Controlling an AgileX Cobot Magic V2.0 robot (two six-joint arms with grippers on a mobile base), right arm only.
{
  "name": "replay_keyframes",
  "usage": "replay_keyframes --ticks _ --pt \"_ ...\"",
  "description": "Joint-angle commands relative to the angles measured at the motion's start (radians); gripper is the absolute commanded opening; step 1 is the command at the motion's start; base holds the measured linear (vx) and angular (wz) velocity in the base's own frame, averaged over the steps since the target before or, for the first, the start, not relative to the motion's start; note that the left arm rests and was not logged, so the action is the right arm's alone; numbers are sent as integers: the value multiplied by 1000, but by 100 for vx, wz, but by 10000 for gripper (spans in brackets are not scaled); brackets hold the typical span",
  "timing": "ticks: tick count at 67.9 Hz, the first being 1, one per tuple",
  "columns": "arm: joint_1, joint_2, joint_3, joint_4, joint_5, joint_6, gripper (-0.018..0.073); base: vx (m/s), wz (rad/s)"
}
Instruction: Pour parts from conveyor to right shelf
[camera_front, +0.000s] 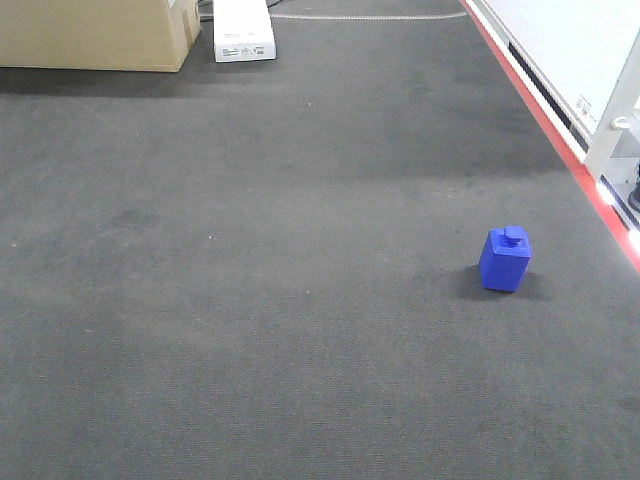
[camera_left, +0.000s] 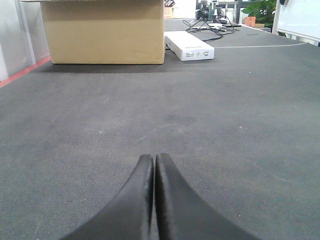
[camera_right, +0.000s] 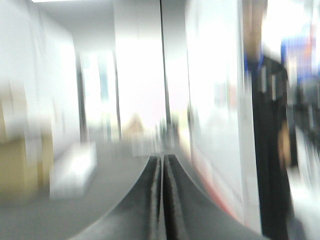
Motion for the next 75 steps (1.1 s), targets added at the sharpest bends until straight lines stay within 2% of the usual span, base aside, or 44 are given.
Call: replay_keyframes --ticks 1,9,17,27,35,42,53,59,64,75 --pt "0 23 -52 52 -215 1 -9 0 0" --pt "0 54 -188 123 -166 0 -6 0 0" --pt "0 126 -366 79 -50 -27 -6 0 0" --pt "0 252 -568 -40 271 -57 -6 0 0" --pt "0 370 -711 -40 541 -49 -6 0 0" --pt "0 464 -776 -40 680 -50 -6 0 0" --pt "0 563 -784 -39 748 -52 20 0 0" --pt "0 603 -784 -39 800 -52 80 0 0" --pt "0 632 -784 -31 831 -57 171 0 0" --pt "0 677 -784 -25 838 -60 464 0 0"
